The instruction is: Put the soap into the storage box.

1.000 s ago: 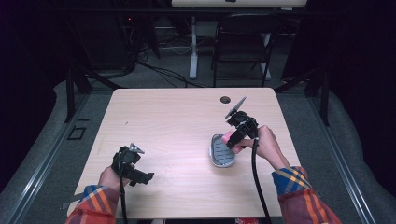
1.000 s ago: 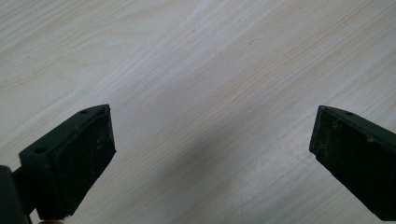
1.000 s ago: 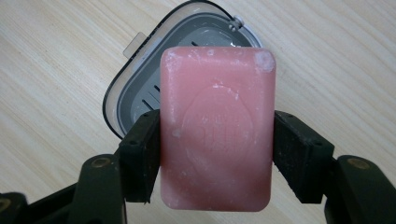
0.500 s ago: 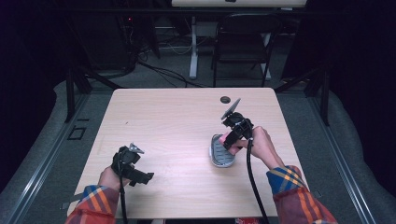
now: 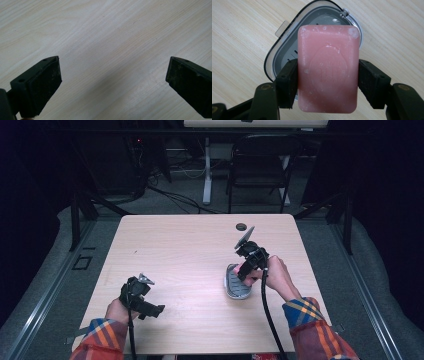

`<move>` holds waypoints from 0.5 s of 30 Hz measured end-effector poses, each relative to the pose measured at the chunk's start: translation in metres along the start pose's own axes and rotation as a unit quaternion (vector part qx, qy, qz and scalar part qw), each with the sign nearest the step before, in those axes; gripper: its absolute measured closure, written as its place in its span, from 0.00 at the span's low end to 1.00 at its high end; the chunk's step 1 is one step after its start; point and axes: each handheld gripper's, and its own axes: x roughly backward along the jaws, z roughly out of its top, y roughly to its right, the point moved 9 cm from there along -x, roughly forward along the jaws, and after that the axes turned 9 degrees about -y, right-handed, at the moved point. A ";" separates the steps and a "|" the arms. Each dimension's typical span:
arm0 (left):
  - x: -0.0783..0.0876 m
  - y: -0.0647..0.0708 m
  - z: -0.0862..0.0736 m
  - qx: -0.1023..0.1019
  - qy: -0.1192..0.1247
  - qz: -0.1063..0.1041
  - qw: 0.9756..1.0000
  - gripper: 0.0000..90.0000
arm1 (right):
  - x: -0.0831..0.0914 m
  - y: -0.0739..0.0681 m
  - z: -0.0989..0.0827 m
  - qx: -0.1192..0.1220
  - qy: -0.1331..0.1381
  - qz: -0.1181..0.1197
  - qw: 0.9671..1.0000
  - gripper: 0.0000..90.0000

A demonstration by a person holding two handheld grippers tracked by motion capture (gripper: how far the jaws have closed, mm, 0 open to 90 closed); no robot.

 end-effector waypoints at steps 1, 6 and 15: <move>0.000 0.000 0.000 0.000 0.000 0.000 1.000 0.00 | -0.001 0.000 0.000 0.000 -0.001 0.002 1.000 0.41; 0.000 0.000 0.000 0.000 0.000 0.000 1.000 0.00 | -0.002 -0.002 0.001 -0.001 -0.003 0.004 1.000 0.41; 0.000 0.000 0.000 0.000 0.000 0.000 1.000 0.00 | -0.007 -0.004 0.003 -0.001 -0.015 -0.003 1.000 0.41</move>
